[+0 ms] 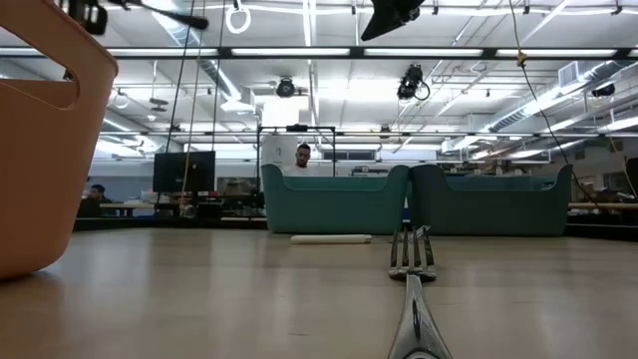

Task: Sort silverware by color (type)
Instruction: Put the black fork into the orange bin

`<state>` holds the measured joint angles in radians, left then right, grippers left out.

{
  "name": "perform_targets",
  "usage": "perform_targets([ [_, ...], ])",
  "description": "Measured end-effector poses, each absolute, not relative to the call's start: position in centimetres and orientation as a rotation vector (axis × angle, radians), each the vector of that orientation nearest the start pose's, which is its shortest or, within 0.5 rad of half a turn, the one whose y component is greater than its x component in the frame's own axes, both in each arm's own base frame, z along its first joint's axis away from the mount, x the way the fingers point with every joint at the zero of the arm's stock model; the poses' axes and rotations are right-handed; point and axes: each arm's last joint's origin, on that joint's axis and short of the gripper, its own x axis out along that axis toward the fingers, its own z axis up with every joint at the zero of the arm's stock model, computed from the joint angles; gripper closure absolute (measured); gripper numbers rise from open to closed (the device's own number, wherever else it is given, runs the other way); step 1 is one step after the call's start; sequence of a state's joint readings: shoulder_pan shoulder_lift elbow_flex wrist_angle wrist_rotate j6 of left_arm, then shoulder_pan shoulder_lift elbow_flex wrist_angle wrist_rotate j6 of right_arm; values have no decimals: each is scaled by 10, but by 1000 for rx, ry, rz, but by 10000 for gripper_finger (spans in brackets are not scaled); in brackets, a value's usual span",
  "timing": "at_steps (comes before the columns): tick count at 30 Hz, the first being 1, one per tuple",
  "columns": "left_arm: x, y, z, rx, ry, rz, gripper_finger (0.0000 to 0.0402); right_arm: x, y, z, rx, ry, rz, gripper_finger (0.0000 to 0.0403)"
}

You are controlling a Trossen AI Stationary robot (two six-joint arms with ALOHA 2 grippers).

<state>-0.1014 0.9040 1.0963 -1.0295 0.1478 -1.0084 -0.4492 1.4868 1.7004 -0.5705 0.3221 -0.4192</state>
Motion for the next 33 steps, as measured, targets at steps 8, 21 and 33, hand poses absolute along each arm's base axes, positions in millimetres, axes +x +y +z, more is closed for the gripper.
perform_targets([
  [8, 136, -56, 352, -807, 1037, -26, 392, 284, -126, 438, -210, 522, -692, 272],
  [21, 127, -139, 313, -313, 1412, -247, 390, 297, -79, 430, 247, 431, -659, 272],
  [33, 164, -190, 261, -138, 1448, -149, 387, 304, -35, 428, 356, 430, -556, 272],
])
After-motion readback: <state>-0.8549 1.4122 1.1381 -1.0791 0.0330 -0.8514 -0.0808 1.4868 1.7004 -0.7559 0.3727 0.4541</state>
